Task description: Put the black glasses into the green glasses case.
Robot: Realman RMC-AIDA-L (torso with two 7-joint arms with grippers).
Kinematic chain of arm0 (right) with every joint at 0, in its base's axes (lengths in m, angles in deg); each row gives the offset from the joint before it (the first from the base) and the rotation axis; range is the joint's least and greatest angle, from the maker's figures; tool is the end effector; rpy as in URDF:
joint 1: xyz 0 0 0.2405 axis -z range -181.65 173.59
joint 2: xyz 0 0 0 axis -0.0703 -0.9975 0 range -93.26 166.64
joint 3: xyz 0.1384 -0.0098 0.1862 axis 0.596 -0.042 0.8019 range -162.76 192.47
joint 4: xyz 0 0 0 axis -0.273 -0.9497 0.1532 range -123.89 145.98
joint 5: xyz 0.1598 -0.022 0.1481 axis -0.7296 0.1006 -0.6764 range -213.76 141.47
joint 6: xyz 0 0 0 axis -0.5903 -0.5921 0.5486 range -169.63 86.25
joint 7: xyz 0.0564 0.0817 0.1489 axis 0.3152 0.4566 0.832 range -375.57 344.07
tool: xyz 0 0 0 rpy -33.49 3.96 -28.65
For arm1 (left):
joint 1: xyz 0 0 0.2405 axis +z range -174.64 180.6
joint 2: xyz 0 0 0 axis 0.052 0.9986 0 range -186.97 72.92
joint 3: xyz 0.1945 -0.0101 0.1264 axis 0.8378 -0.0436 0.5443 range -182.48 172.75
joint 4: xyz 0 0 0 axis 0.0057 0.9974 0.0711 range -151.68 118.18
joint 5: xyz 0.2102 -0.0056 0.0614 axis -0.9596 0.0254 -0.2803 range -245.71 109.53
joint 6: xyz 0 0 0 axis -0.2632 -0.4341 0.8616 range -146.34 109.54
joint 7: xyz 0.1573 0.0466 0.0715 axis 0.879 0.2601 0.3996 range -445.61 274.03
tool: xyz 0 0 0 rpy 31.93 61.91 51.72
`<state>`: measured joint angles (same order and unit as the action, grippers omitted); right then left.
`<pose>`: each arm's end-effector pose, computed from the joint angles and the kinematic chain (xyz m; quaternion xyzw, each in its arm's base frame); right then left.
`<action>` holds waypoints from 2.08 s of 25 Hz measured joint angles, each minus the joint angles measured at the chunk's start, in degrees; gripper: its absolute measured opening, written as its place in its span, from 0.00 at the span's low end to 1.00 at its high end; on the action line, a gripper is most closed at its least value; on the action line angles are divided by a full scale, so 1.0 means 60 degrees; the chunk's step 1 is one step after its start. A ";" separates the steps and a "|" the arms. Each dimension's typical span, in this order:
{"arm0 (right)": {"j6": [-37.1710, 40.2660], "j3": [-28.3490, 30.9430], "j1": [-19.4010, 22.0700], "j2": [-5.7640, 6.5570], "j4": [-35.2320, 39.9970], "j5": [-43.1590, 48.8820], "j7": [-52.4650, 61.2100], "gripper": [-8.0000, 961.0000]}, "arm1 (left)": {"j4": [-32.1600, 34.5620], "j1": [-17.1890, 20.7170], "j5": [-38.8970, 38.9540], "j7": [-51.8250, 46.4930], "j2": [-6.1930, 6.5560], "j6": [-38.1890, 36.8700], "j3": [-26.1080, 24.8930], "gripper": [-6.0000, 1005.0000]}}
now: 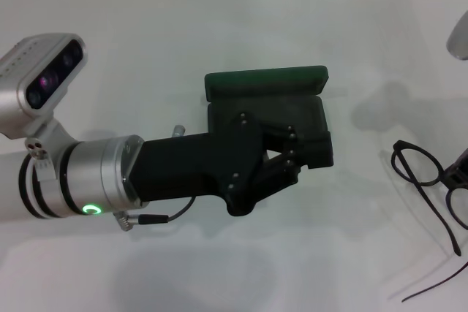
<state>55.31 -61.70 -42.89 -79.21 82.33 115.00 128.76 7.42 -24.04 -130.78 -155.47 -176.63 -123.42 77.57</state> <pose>0.1966 0.3549 0.0006 -0.8985 0.3387 -0.2441 0.1354 -0.1444 0.2555 -0.0520 0.8521 0.1530 0.4942 0.0789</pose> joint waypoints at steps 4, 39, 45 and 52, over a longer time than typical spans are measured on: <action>-0.0219 -0.0324 0.0148 0.0001 0.0125 -0.0037 -0.0053 0.04 | 0.0000 0.0034 0.0000 -0.0003 0.0001 -0.0003 0.0000 0.06; -0.0107 0.3214 0.1251 -0.0005 -0.4181 -0.9653 -0.9157 0.04 | -0.0597 -0.1031 0.1766 0.0598 -0.0172 0.1677 0.1324 0.05; -0.0008 0.3214 0.1169 -0.0002 -0.4189 -0.9810 -0.9172 0.04 | -0.0602 -0.1077 0.1790 0.0608 -0.0175 0.1998 0.1352 0.05; 0.0081 0.3234 0.1163 0.0009 -0.4203 -0.9883 -0.9178 0.05 | -0.0603 -0.1104 0.1813 0.0635 -0.0168 0.2084 0.1352 0.05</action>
<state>55.80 -42.30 -35.91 -79.16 57.11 55.70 73.69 3.80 -30.66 -119.90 -151.65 -177.65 -110.92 85.68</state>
